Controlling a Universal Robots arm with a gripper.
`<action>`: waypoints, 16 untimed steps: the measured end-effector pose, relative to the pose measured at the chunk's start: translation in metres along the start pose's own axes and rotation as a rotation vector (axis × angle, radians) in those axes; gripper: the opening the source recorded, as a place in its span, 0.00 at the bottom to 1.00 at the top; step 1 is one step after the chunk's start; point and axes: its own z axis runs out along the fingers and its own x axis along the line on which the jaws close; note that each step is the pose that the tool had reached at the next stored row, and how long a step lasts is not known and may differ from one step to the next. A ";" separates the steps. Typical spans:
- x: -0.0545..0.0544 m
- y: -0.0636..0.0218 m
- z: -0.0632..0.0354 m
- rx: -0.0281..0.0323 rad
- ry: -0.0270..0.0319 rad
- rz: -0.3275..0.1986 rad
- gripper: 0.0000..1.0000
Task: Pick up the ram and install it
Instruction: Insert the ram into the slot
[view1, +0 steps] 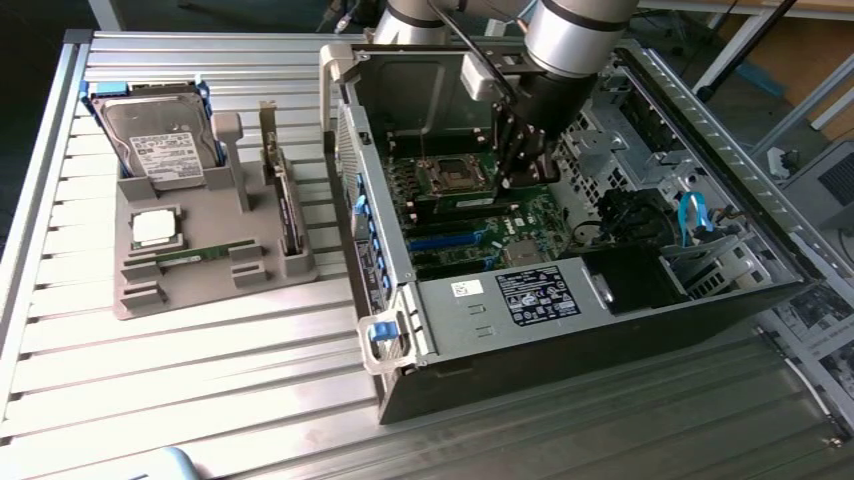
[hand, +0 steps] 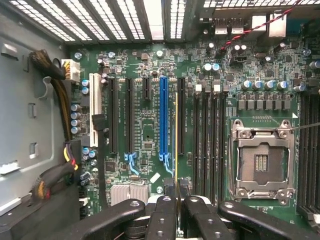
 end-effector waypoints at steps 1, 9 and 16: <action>-0.001 0.0000 0.0016 0.0000 0.0005 0.000 0.13; -0.015 -0.0001 0.0129 -0.0003 0.0030 0.004 0.13; -0.018 0.0003 0.0229 -0.0010 0.0042 0.019 0.13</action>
